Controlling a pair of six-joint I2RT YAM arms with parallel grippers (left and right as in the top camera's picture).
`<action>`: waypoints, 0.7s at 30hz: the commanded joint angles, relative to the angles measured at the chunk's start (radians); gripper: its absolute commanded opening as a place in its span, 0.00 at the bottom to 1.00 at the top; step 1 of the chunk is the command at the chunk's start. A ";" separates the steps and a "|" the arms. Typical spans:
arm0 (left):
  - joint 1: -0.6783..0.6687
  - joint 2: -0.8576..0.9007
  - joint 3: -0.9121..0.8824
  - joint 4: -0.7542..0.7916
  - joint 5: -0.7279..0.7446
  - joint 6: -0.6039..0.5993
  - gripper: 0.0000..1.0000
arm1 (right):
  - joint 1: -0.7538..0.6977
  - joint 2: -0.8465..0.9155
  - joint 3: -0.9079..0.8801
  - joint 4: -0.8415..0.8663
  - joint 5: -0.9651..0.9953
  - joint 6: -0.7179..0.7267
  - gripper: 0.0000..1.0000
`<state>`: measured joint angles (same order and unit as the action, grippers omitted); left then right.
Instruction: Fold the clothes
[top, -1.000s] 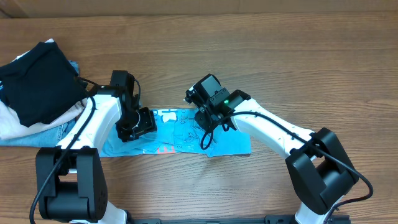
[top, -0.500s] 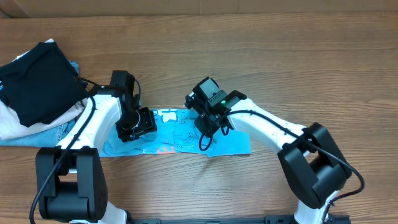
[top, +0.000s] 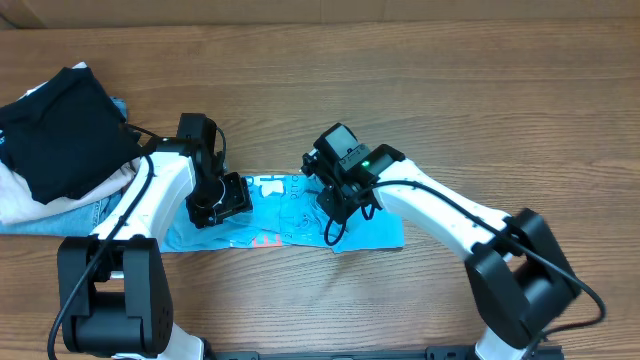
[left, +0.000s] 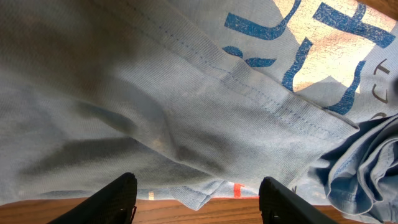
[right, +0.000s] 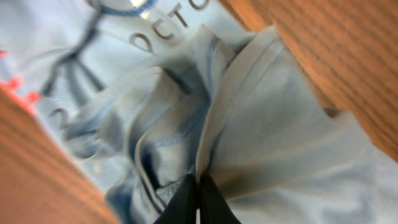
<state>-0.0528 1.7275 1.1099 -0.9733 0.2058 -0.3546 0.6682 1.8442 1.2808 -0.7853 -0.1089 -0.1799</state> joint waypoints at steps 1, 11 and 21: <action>-0.007 -0.022 0.019 -0.002 -0.003 0.029 0.66 | 0.006 -0.053 0.017 -0.016 -0.072 -0.035 0.04; -0.007 -0.022 0.019 -0.002 -0.003 0.030 0.66 | 0.028 -0.051 0.015 -0.073 -0.180 -0.195 0.04; -0.007 -0.022 0.019 -0.003 -0.003 0.030 0.66 | 0.028 -0.046 0.014 0.001 -0.150 -0.190 0.29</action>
<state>-0.0528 1.7275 1.1099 -0.9741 0.2058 -0.3546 0.6910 1.8149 1.2812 -0.8028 -0.2653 -0.3679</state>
